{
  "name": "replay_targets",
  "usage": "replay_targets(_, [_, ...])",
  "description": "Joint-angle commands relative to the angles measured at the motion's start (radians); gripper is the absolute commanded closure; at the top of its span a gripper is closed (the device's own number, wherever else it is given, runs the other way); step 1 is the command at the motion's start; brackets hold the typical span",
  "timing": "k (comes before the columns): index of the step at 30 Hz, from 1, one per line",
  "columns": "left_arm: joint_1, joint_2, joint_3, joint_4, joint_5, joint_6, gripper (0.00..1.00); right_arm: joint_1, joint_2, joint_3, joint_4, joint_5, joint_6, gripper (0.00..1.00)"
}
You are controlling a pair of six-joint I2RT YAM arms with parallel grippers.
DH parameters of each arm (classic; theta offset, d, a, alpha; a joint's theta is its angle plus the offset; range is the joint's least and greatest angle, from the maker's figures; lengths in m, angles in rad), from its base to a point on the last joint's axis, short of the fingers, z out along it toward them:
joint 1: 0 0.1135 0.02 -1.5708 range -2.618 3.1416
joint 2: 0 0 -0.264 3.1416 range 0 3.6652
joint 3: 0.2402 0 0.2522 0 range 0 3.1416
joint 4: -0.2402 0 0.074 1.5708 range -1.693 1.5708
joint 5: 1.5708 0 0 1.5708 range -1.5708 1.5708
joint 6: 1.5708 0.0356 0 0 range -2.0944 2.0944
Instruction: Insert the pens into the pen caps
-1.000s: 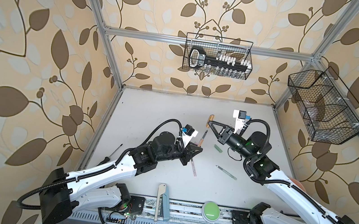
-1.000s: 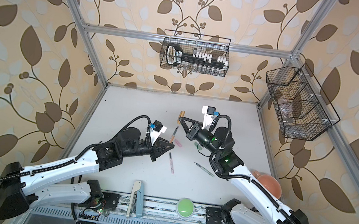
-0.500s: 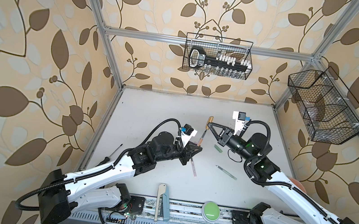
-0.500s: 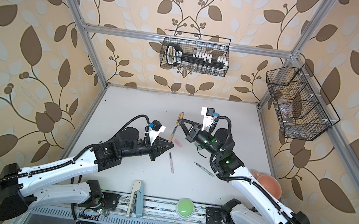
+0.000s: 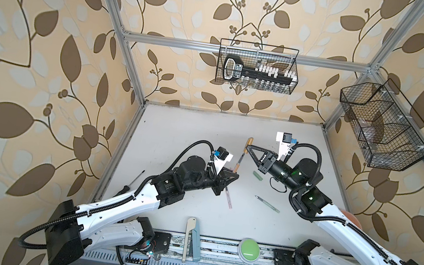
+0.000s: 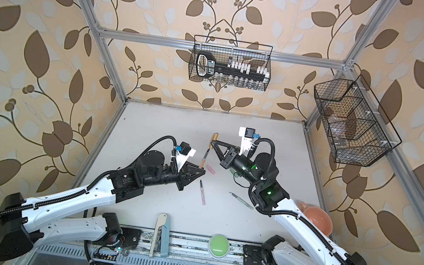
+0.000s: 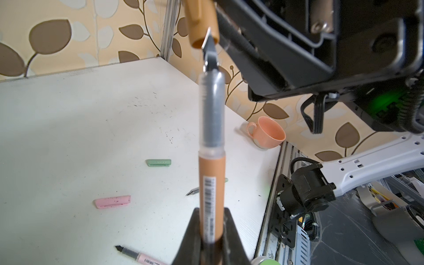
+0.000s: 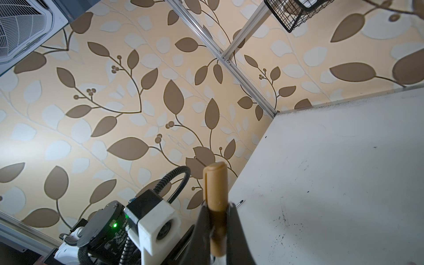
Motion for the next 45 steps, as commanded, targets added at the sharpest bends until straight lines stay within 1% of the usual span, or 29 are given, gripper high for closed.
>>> replay_targets(1, [-0.008,-0.004,0.013,0.015,0.004,0.014,1.00,-0.002,0.010,0.002,0.024,0.004,0.007,0.99])
replay_targets(11, [-0.008,0.006,0.013,0.014,-0.001,0.017,1.00,0.004,0.008,-0.005,0.042,-0.005,0.018,0.99])
replay_targets(22, [-0.008,0.010,0.010,0.016,-0.013,0.017,1.00,0.007,0.003,0.001,0.007,-0.018,0.008,0.98])
replay_targets(29, [-0.008,-0.005,0.007,0.014,-0.019,0.017,1.00,0.010,0.002,-0.021,0.000,-0.011,0.007,0.98])
replay_targets(39, [-0.008,0.004,0.007,0.027,-0.033,0.017,1.00,0.043,-0.009,-0.035,0.007,-0.003,0.011,0.98])
replay_targets(45, [-0.008,-0.002,0.003,0.020,-0.043,0.017,1.00,0.046,-0.034,-0.046,-0.027,0.012,0.000,0.99])
